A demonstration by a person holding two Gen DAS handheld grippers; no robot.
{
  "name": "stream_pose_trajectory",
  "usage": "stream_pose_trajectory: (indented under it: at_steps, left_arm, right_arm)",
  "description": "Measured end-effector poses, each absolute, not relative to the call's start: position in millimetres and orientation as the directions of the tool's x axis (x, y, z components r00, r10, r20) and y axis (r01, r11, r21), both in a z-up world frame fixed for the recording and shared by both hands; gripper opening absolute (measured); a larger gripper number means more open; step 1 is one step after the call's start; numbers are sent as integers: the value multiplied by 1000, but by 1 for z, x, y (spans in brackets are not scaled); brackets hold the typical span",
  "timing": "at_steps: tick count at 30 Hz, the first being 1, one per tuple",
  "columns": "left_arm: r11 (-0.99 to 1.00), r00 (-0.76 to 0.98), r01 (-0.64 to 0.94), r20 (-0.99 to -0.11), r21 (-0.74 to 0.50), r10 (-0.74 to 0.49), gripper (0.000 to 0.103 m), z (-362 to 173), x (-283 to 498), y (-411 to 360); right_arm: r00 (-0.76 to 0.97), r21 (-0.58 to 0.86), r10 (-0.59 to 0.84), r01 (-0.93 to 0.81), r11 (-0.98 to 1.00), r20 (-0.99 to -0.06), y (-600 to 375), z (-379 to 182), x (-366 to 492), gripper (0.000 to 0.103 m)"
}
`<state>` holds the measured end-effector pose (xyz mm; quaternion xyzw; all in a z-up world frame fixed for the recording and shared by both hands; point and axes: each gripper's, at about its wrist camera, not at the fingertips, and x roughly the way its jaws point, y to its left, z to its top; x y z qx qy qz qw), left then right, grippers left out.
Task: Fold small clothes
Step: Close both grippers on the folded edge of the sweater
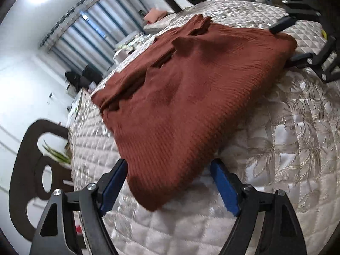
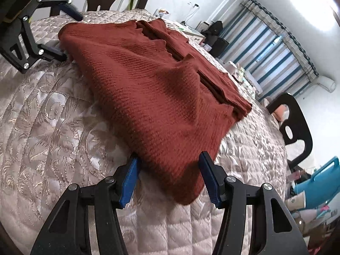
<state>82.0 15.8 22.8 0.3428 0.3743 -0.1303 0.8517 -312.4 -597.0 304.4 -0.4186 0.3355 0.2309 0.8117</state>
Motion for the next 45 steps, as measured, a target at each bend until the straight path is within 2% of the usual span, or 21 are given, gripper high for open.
stream_pose_trajectory:
  at_steps: [4, 7, 8, 9, 10, 11, 12, 13, 14, 16, 19, 28, 36, 45]
  left_arm:
    - [793, 683, 425, -730, 436, 36, 103, 22, 91, 27]
    - [867, 619, 388, -785, 314, 8, 103, 22, 103, 41]
    - [878, 603, 384, -798, 286, -4, 103, 21, 105, 43]
    - [882, 591, 388, -806, 266, -16, 102, 21, 106, 45]
    - [880, 581, 402, -813, 251, -34, 91, 22, 106, 45]
    - [872, 566, 435, -821, 225, -71, 82, 23, 105, 44]
    - [861, 542, 472, -832, 187, -116, 61, 25, 103, 42]
    - [853, 522, 495, -841, 167, -138, 53, 26, 103, 40]
    - [842, 524, 506, -842, 188, -127, 53, 27, 102, 35]
    - [804, 548, 534, -831, 262, -94, 41, 28, 99, 24]
    - [756, 577, 559, -814, 341, -59, 33, 28, 94, 13]
    - [744, 607, 537, -794, 398, -13, 19, 31, 87, 13]
    - [749, 624, 542, -779, 381, -55, 19, 44, 58, 19]
    - [728, 636, 558, -769, 398, -67, 19, 54, -14, 13]
  right_arm:
    - [656, -491, 117, -660, 568, -746, -598, 305, -308, 57]
    - [658, -497, 118, -663, 560, -744, -597, 304, -309, 55]
    - [645, -481, 123, -670, 565, -754, -596, 304, -308, 52]
    - [619, -447, 142, -689, 570, -773, -596, 305, -307, 38]
    - [601, -422, 158, -702, 574, -784, -596, 304, -308, 27]
    - [602, -421, 162, -702, 574, -782, -595, 304, -309, 26]
    - [610, -436, 159, -702, 563, -776, -592, 302, -312, 21]
    - [611, -442, 157, -704, 556, -776, -591, 301, -314, 19]
    - [609, -439, 153, -702, 560, -778, -590, 302, -314, 18]
    - [601, -413, 155, -692, 593, -784, -593, 305, -310, 15]
    - [610, -417, 150, -680, 603, -778, -596, 306, -311, 13]
    - [638, -415, 155, -646, 641, -755, -600, 311, -312, 7]
    - [681, -374, 201, -596, 710, -704, -620, 339, -332, 6]
    - [711, -433, 203, -602, 671, -674, -627, 356, -404, 6]
